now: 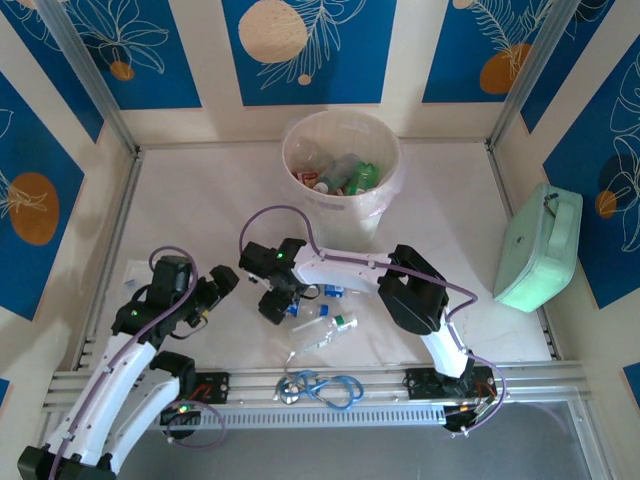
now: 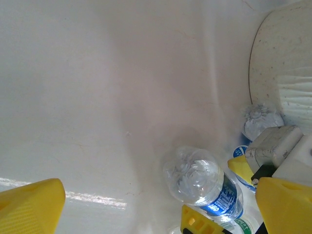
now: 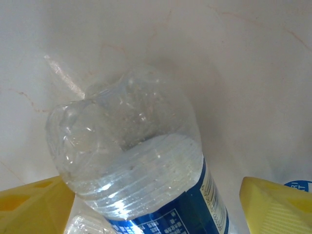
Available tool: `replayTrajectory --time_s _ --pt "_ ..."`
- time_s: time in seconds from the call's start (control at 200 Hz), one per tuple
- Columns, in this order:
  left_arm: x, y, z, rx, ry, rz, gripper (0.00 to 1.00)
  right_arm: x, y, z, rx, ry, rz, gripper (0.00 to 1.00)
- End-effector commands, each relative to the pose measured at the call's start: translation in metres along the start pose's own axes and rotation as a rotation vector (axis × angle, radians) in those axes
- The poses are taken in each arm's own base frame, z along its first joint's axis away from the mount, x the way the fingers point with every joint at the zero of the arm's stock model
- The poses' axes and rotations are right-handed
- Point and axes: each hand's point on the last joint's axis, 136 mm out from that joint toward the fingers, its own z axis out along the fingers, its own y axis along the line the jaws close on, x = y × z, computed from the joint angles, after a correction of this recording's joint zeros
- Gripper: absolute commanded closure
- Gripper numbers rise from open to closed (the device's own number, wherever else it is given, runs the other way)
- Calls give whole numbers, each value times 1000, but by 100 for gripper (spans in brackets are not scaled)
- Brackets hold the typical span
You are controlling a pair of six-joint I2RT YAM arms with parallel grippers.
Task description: Put the plastic bottles in the bin
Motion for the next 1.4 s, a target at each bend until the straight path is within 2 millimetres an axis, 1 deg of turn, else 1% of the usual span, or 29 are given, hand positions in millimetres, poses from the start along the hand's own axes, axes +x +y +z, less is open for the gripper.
replayTrajectory --time_s 0.0,0.215,0.43,0.55,0.685,0.8,0.89,0.98,1.115,1.16,1.24,1.396 --pt "-1 -2 1 19 5 -27 0 -3 5 2 -26 10 -12 15" --pt "-1 -2 2 26 6 -35 0 5 1 4 -3 22 15 20" --pt "-2 -5 1 37 5 -42 0 8 6 15 -2 41 19 19" --pt "-2 -5 0 39 7 -44 0 6 4 17 8 34 32 19" --pt "-3 -5 -1 38 4 -48 0 3 -1 15 9 16 52 25" --pt "-5 -6 -2 40 -1 -51 0 0 -1 6 19 -14 52 31" --pt "-6 -8 -4 44 -5 -49 0 -3 1 -4 36 -47 41 33" --pt "-7 -9 -5 46 -7 -49 0 -7 -1 -16 83 -87 39 37" --pt "-9 -11 -8 51 -13 -50 0 -17 -6 -41 123 -160 59 40" --pt "-10 -13 -10 54 -19 -46 0 -20 -9 -51 135 -189 72 41" --pt "-14 -15 -16 53 -37 -32 0 -25 -13 -78 151 -256 105 41" --pt "-23 -21 -29 50 -83 14 0 -25 -17 -130 174 -379 158 42"
